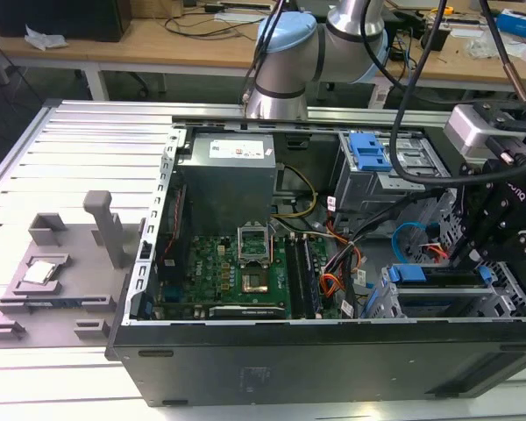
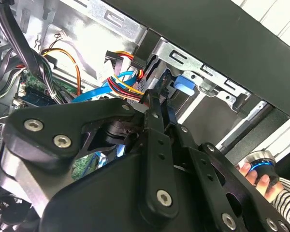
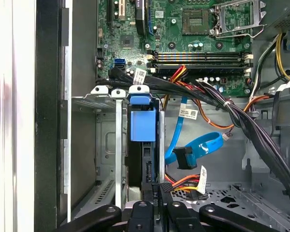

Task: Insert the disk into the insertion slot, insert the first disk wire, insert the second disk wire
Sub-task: 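Insert the first disk wire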

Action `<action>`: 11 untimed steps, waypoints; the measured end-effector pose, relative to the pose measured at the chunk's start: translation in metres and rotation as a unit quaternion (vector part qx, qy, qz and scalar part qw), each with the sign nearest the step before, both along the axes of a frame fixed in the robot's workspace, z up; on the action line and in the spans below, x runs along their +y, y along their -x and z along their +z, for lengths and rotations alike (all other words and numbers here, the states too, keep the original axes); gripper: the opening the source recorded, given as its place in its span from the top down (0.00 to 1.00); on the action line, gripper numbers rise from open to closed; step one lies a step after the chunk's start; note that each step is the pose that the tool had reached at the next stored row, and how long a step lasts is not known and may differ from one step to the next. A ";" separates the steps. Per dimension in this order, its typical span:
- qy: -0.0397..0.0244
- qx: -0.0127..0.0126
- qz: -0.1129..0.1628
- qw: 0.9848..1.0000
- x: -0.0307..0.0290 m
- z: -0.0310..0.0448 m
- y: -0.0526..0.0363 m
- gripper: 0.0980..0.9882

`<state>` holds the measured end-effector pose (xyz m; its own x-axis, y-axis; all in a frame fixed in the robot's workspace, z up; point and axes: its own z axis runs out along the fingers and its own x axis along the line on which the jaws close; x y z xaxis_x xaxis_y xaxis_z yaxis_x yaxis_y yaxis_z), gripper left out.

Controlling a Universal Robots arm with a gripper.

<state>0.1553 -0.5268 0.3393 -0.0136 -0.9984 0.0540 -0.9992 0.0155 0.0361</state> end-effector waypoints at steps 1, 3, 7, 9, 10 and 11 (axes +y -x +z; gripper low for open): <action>0.000 0.000 0.000 1.000 0.0000 0.0008 0.0004 0.92; 0.000 -0.001 0.000 1.000 -0.0001 0.0073 0.0015 0.92; -0.001 -0.001 0.000 1.000 -0.0015 0.0078 0.0031 0.92; -0.002 -0.001 0.000 1.000 -0.0023 0.0056 0.0033 0.92; -0.002 -0.001 0.000 1.000 -0.0028 0.0052 0.0033 0.92; -0.002 -0.001 0.000 1.000 -0.0035 0.0048 0.0033 0.92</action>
<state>0.1520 -0.5302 0.3441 -0.0137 -0.9986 0.0506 -0.9993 0.0154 0.0336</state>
